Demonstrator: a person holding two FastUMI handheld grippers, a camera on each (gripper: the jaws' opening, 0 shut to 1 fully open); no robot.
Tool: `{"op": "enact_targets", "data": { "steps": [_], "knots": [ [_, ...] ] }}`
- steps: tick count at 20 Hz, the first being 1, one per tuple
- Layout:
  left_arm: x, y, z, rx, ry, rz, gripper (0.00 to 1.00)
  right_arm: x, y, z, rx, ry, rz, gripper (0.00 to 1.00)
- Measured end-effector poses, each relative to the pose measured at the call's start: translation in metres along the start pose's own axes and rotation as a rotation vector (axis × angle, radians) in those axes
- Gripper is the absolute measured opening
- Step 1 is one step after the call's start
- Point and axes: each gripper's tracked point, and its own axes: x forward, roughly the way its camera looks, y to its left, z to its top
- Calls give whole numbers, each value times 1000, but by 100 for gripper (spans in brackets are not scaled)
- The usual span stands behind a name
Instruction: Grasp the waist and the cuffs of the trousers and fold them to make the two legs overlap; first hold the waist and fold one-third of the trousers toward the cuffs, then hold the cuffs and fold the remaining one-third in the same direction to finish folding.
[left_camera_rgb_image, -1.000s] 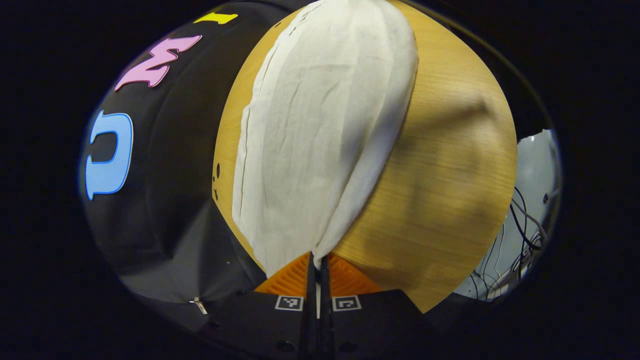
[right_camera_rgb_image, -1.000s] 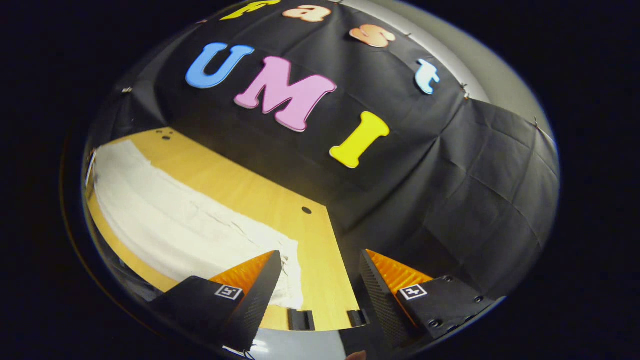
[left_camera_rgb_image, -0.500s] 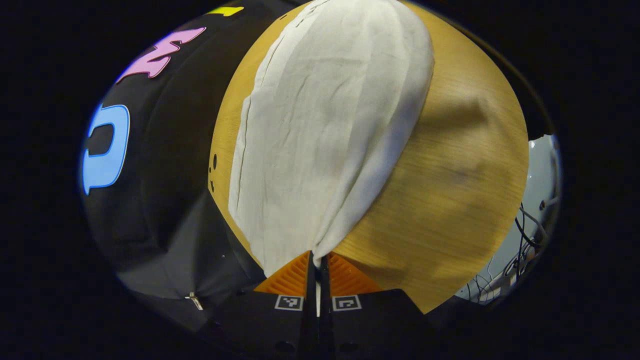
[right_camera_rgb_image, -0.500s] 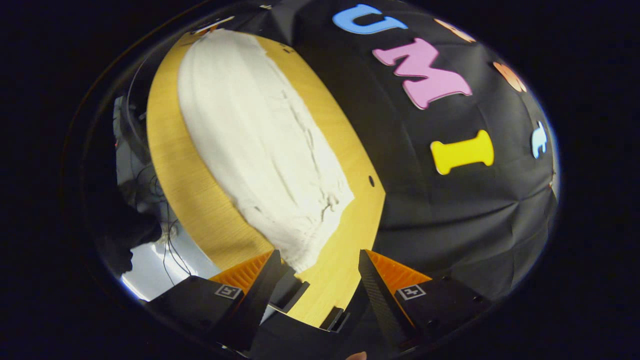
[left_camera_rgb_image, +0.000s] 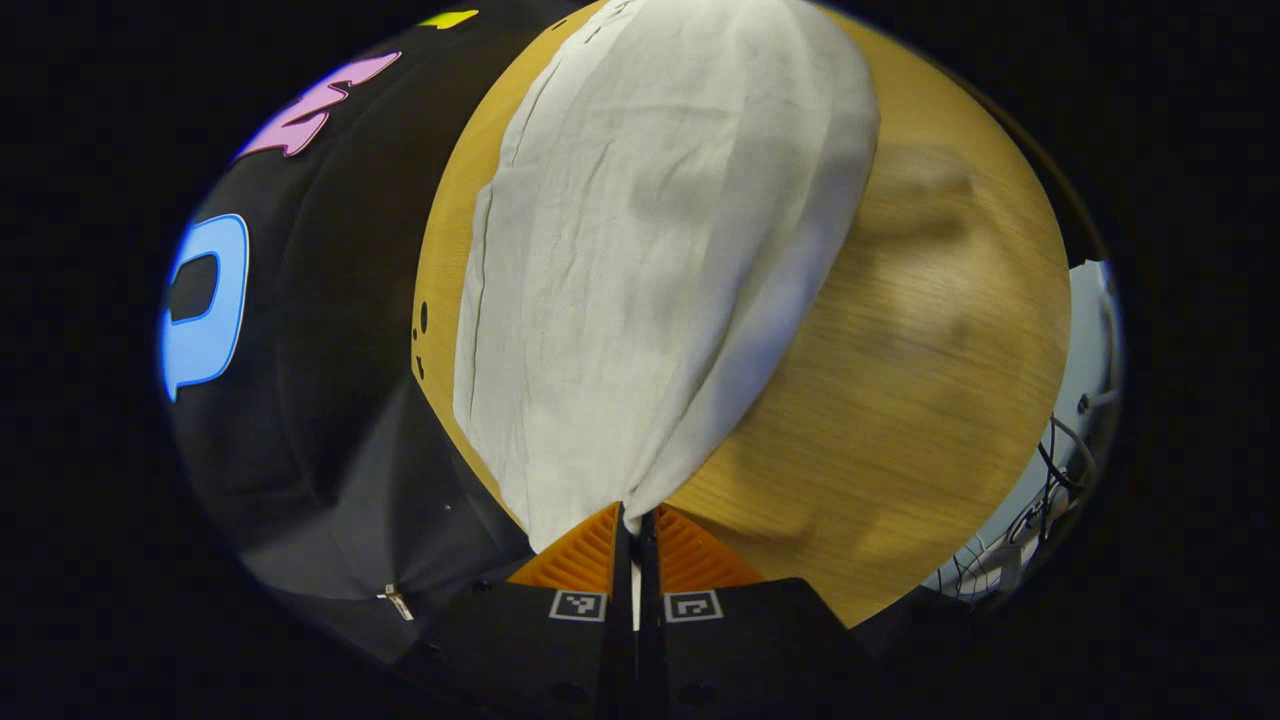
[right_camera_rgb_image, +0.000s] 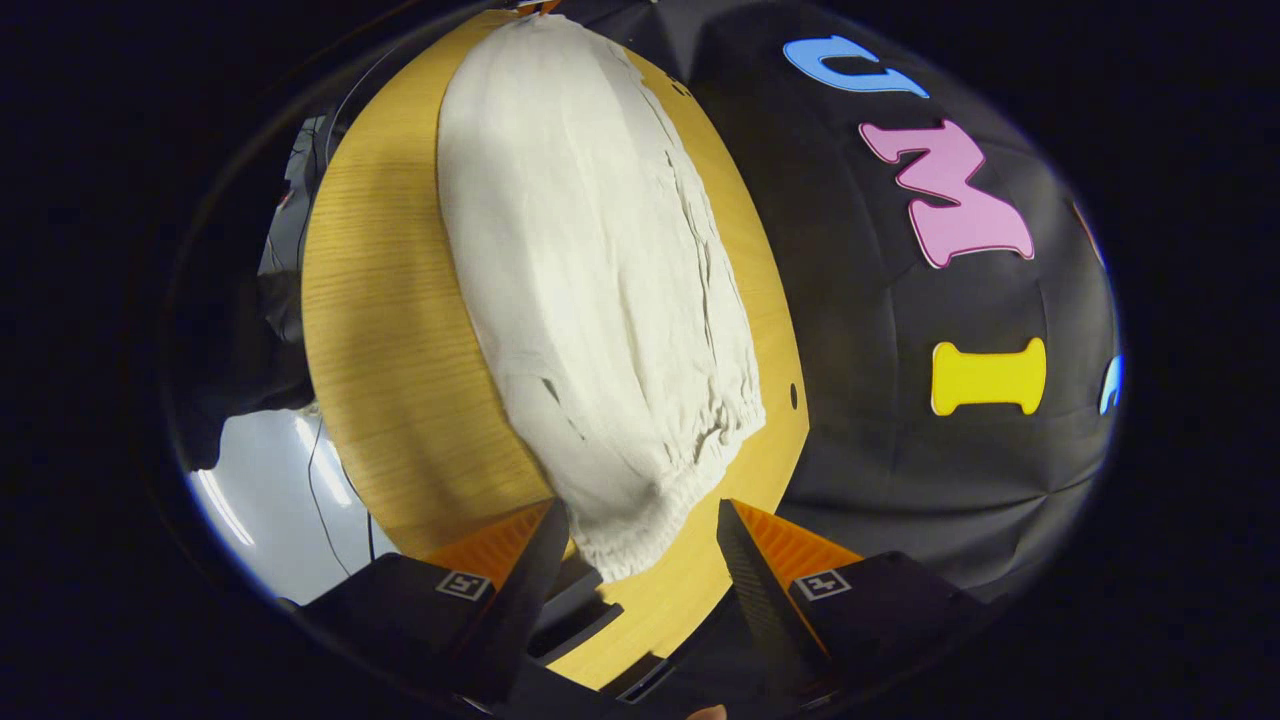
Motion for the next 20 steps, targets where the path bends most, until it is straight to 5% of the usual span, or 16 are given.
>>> {"op": "enact_targets", "data": {
  "steps": [2,4,6,7,10,12,14,20],
  "knots": [
    [2,0,-1,-7,7,3,7,11,5,6,-39,-11,34,89],
    [1,1,0,-14,14,13,7,18,20,6,-55,9,94,64],
    [2,0,0,6,16,40,7,21,19,7,-111,44,102,20],
    [3,-1,-1,30,13,59,7,34,19,5,-113,60,102,7],
    [0,-4,-1,73,19,92,6,21,20,3,-66,76,158,11],
    [0,-6,-1,19,23,48,6,18,17,6,-12,75,182,7],
    [-3,-13,-5,-84,15,-18,5,14,8,7,52,66,154,7],
    [-38,1,5,-144,-44,44,5,-5,-17,30,187,30,80,7]
  ]
}}
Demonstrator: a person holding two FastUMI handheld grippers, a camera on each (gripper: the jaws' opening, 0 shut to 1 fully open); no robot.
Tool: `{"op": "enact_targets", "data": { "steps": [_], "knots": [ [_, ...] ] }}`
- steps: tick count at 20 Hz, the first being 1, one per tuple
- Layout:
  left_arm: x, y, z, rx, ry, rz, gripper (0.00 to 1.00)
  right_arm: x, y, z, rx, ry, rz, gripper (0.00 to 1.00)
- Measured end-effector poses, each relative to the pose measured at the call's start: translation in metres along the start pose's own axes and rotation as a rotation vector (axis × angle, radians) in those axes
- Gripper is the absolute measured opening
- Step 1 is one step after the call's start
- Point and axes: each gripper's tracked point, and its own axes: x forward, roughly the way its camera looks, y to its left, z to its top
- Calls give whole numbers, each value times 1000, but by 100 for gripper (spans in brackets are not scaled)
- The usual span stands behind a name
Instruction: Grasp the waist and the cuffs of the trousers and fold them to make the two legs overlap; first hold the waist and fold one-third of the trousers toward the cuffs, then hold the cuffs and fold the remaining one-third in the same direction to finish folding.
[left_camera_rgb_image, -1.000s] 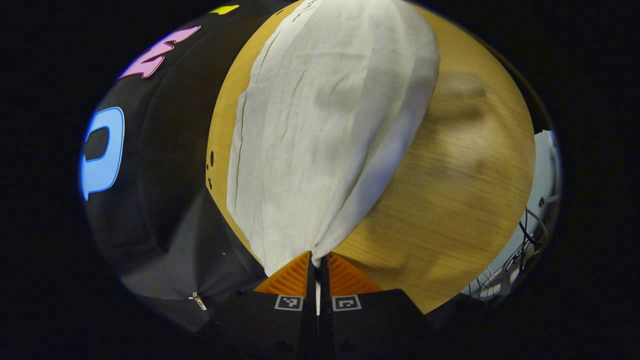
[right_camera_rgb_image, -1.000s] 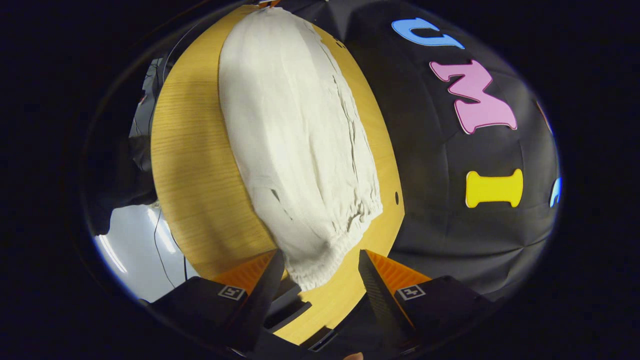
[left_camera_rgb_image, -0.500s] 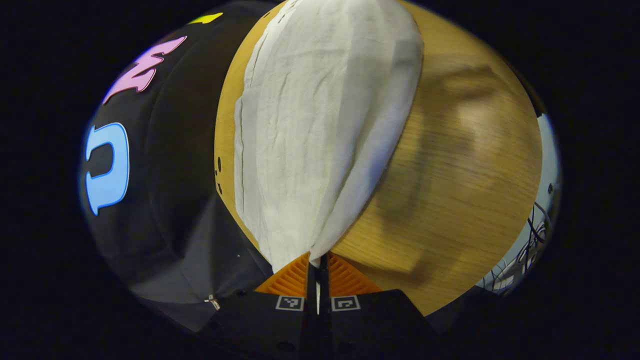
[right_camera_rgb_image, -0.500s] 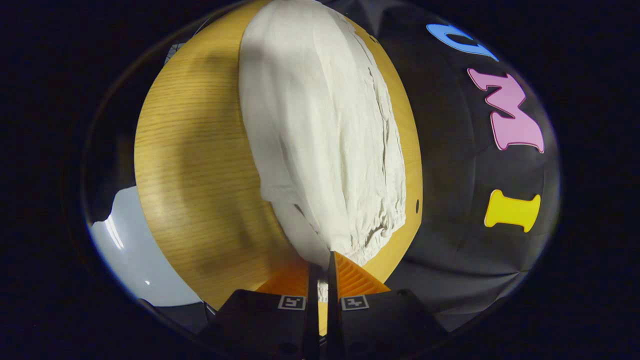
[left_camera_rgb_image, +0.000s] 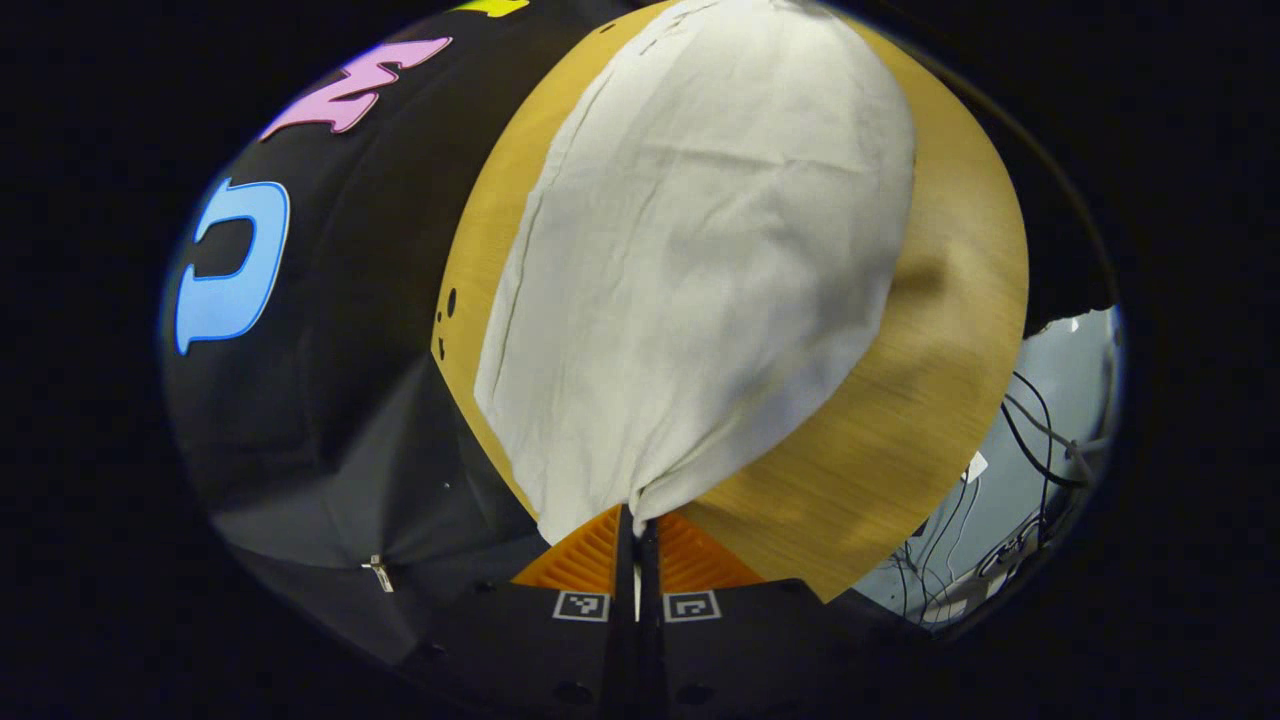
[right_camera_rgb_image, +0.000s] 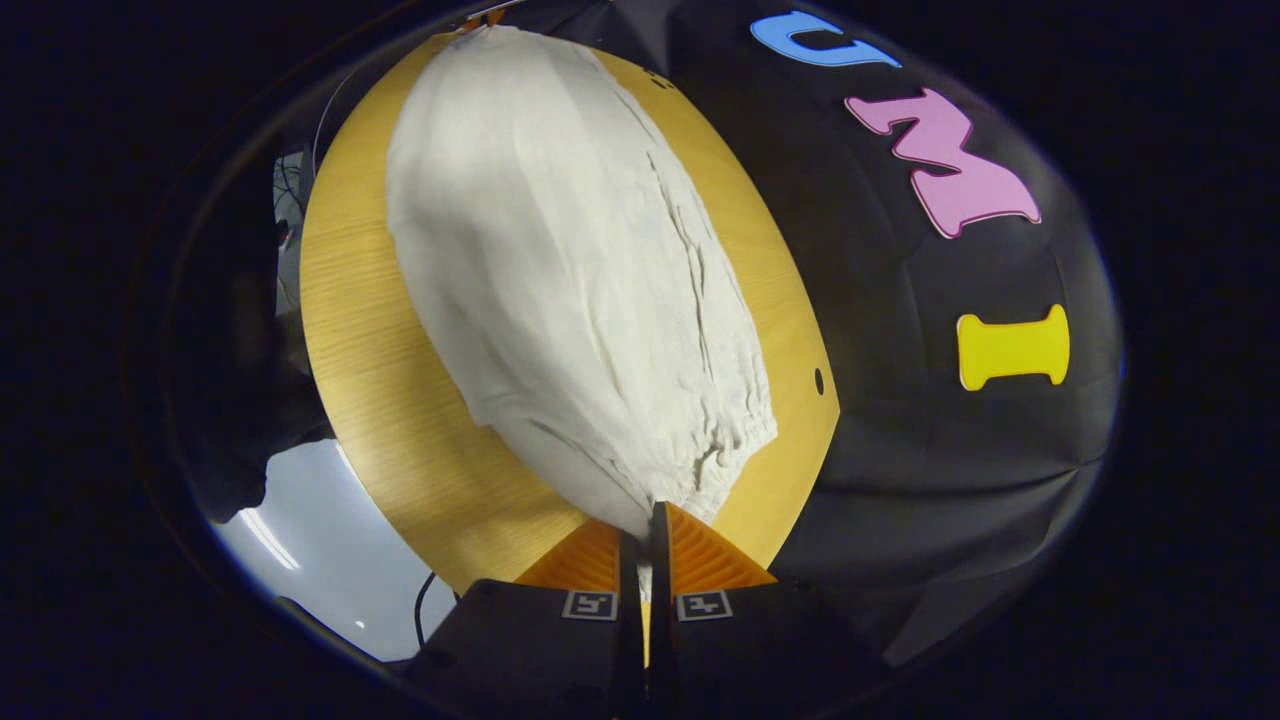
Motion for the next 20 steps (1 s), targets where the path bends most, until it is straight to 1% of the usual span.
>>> {"op": "enact_targets", "data": {
  "steps": [4,5,6,9,13,15,16,18,19,20],
  "knots": [
    [-19,24,14,-76,-43,43,5,-12,-24,22,160,-37,-68,6],
    [-19,30,16,-108,-49,48,5,-14,-30,27,198,-42,-82,11],
    [-19,37,18,-150,-52,46,5,-17,-34,28,234,-42,-93,6],
    [-10,60,21,-285,-52,27,6,-15,-52,33,366,-55,-113,6],
    [-6,105,32,-429,-72,44,5,-10,-85,35,616,-84,-154,7],
    [0,129,38,-465,-79,58,5,-6,-100,35,721,-98,-178,6],
    [3,138,43,-480,-81,61,5,-2,-106,37,760,-101,-185,6],
    [10,154,52,-522,-83,60,5,3,-118,42,802,-114,-188,6],
    [14,160,56,-547,-84,59,5,8,-124,48,812,-122,-188,11],
    [21,165,62,-575,-83,56,5,13,-124,51,821,-127,-188,6]
  ]
}}
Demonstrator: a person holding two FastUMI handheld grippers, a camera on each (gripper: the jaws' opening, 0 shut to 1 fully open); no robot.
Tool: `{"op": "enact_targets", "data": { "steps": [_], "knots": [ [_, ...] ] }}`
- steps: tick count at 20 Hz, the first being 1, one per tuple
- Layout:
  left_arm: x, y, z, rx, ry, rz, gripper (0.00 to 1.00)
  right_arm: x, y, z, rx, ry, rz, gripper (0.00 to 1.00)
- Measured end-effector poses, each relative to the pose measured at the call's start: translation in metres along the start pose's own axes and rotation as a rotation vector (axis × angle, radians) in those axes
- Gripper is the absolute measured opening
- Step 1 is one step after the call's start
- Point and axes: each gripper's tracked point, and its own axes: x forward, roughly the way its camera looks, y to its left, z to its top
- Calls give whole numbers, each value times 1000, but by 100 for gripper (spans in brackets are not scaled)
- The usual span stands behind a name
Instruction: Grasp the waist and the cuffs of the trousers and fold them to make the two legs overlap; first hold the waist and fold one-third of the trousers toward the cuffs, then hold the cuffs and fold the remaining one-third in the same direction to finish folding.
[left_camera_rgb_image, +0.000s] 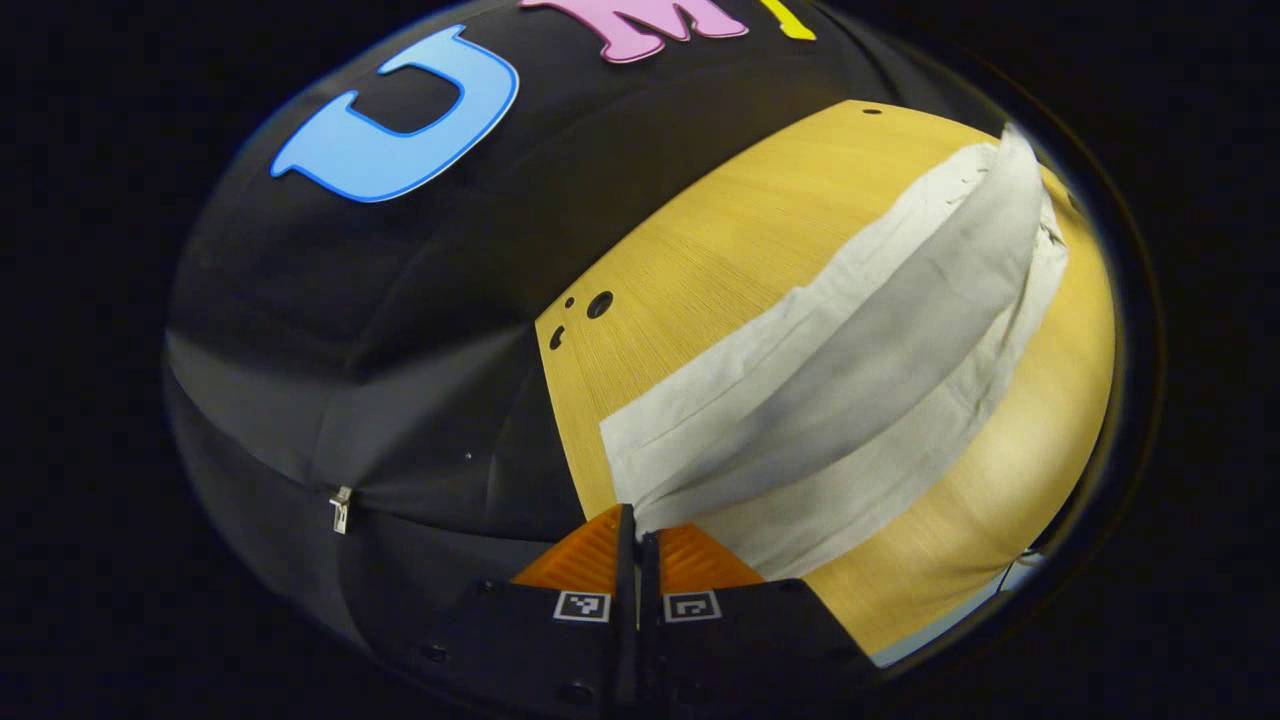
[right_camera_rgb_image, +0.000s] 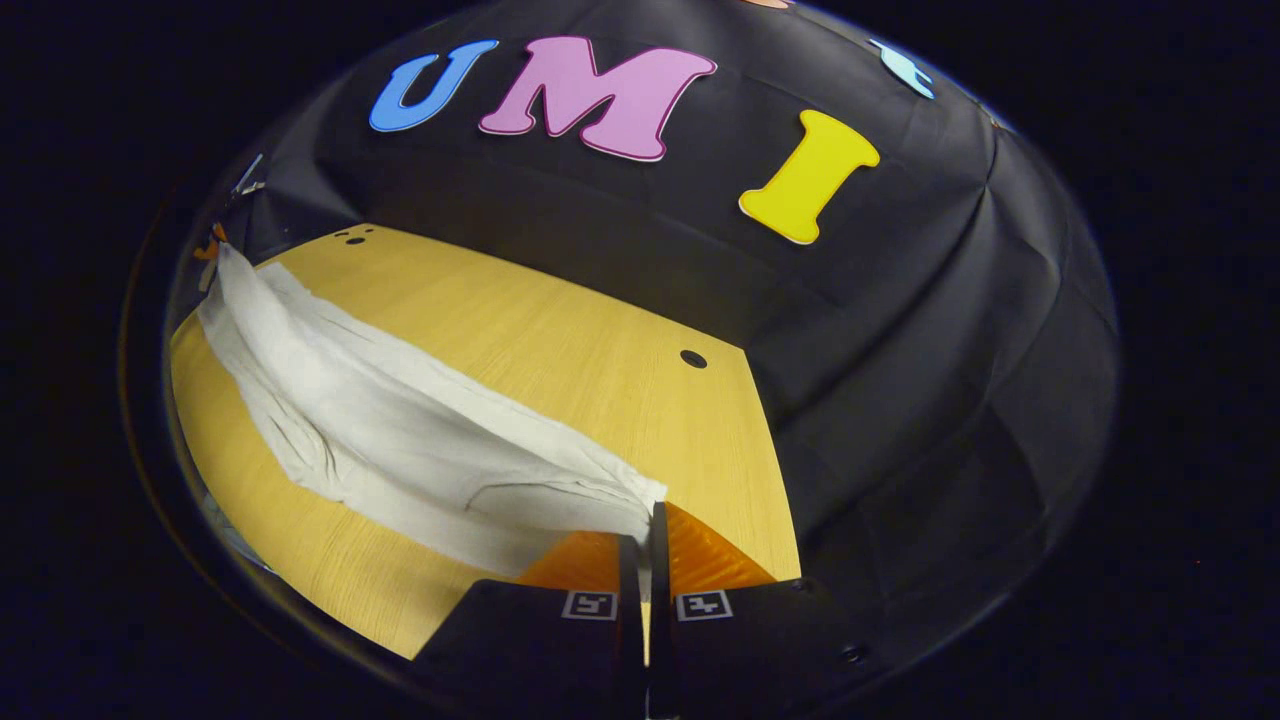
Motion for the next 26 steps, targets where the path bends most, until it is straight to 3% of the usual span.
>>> {"op": "enact_targets", "data": {
  "steps": [7,12,13,24,26],
  "knots": [
    [55,-13,3,-71,102,-56,5,54,13,1,57,82,39,7],
    [92,-24,-12,-131,197,-108,6,85,12,-23,177,172,68,6],
    [97,-27,-11,-136,210,-114,5,91,13,-27,203,189,76,2],
    [133,-49,-16,-110,274,-100,2,141,31,-50,308,306,80,21],
    [133,-48,-19,-105,283,-85,6,143,37,-51,327,313,94,25]
  ]
}}
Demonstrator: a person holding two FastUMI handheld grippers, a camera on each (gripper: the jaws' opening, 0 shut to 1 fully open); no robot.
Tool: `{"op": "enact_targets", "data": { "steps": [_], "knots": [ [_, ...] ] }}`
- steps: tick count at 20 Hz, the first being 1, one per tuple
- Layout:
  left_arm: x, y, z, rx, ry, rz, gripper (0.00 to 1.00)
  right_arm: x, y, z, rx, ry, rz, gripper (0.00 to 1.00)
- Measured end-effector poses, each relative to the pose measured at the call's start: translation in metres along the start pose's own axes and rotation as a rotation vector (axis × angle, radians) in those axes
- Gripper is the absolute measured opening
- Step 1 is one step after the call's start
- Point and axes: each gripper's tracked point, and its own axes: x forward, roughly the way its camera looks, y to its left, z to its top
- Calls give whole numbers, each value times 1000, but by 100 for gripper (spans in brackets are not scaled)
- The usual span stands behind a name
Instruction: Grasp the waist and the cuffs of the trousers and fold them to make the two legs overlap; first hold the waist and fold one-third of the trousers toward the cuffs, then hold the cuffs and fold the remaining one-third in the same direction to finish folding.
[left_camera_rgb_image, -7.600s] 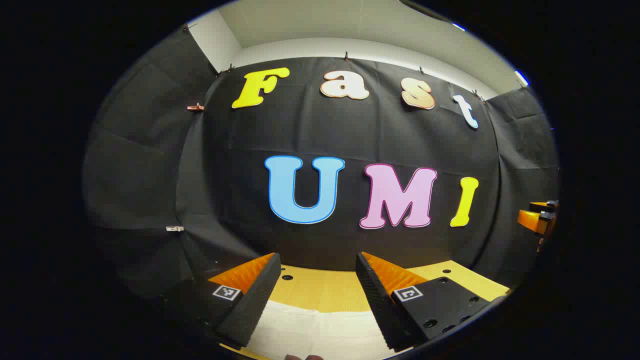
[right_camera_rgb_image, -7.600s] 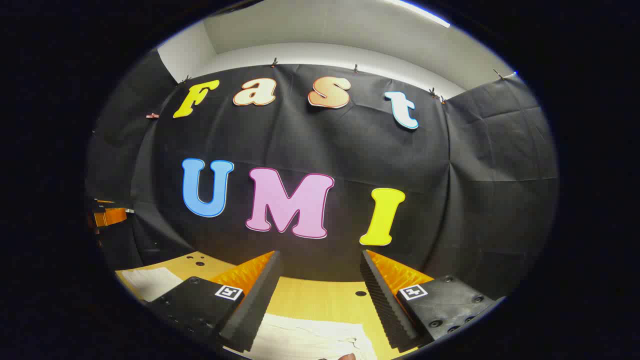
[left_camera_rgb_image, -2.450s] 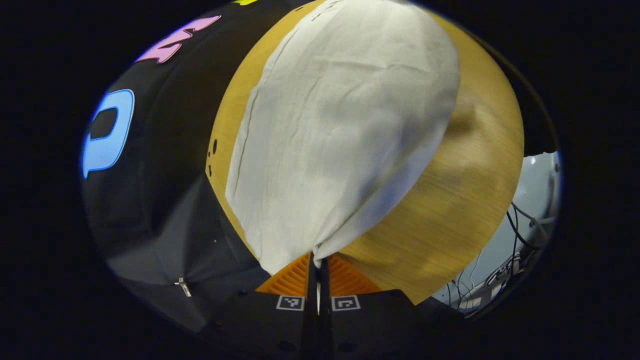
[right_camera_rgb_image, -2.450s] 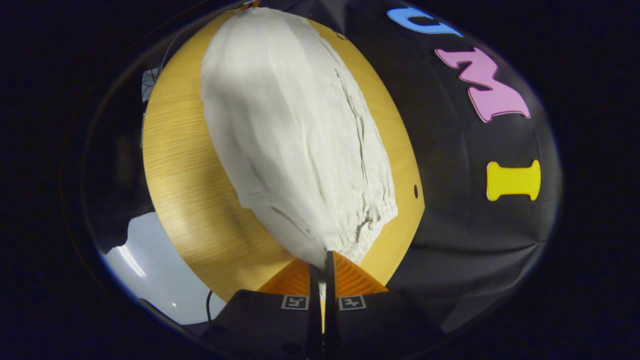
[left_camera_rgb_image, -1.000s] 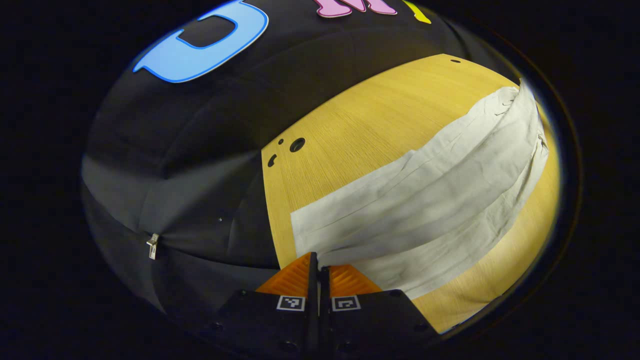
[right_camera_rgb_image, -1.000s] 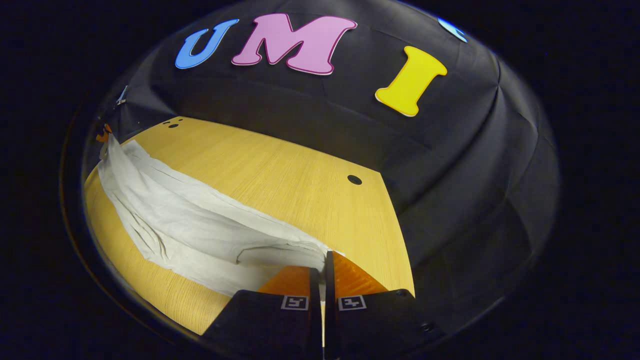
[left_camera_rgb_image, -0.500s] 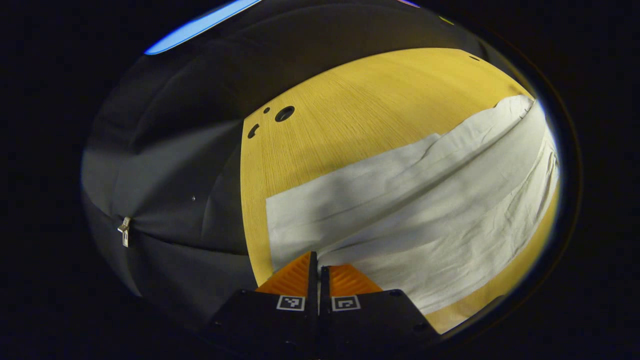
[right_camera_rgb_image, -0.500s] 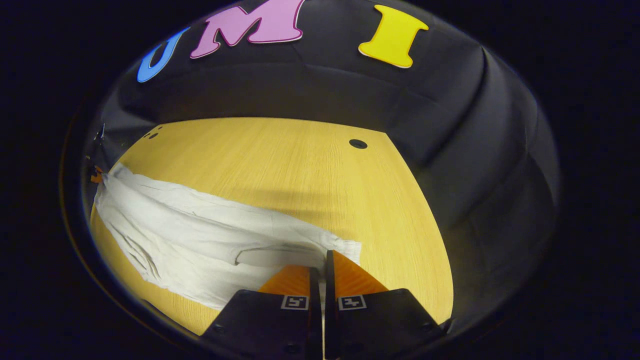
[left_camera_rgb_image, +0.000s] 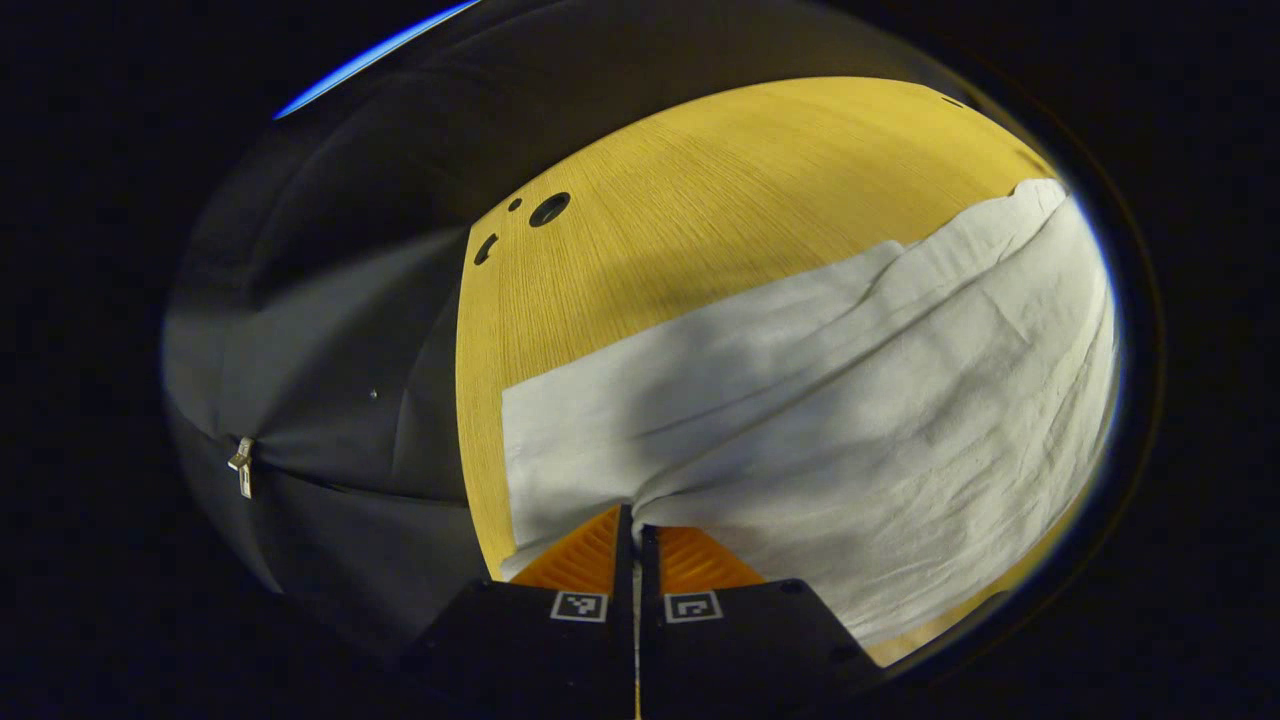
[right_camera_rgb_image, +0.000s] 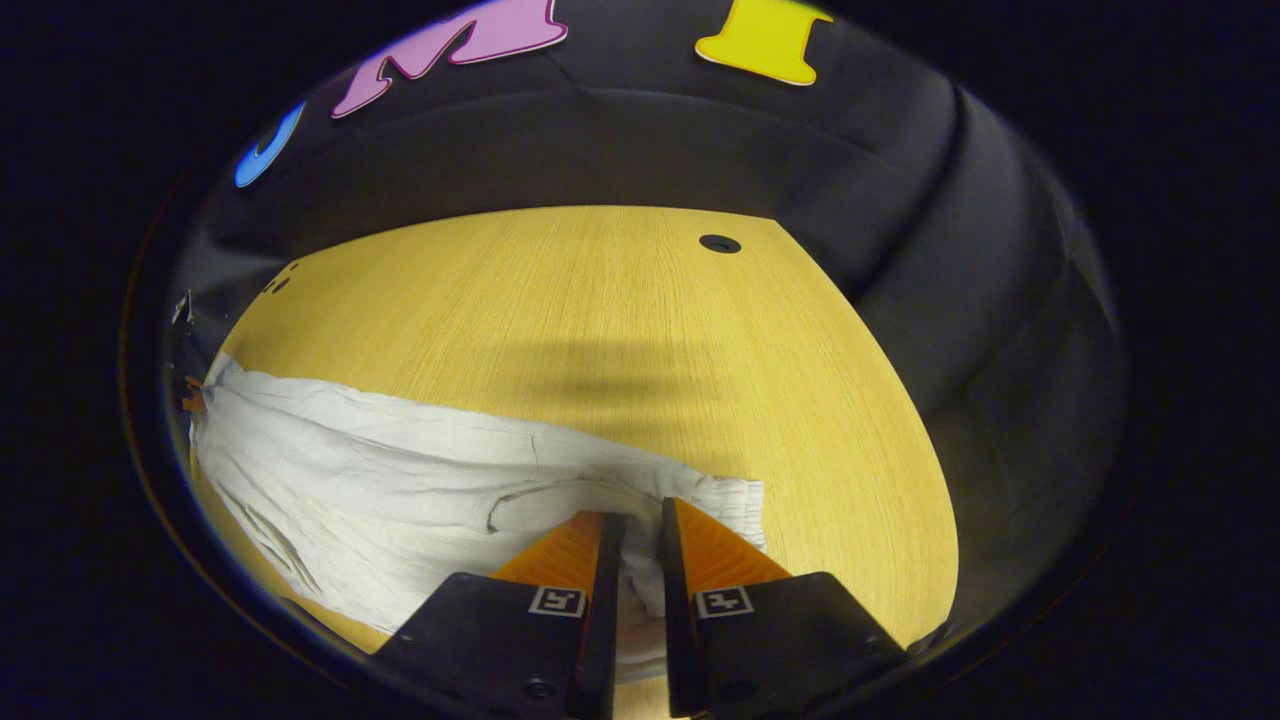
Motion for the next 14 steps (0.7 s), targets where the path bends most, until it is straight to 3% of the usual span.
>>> {"op": "enact_targets", "data": {
  "steps": [3,5,8,10,11,14],
  "knots": [
    [-1,1,-1,54,17,22,8,-1,6,2,-54,-13,21,45],
    [-3,16,0,114,18,82,15,-6,8,4,-77,-21,19,48],
    [-11,28,5,139,5,132,72,-19,2,13,-100,-56,-12,60],
    [-16,35,4,156,-10,151,93,-27,-7,13,-110,-59,-35,74],
    [-22,39,5,164,-23,165,97,-31,-13,12,-109,-63,-49,77],
    [-35,47,-2,182,-37,180,98,-47,-31,16,-63,-91,-82,78]
  ]
}}
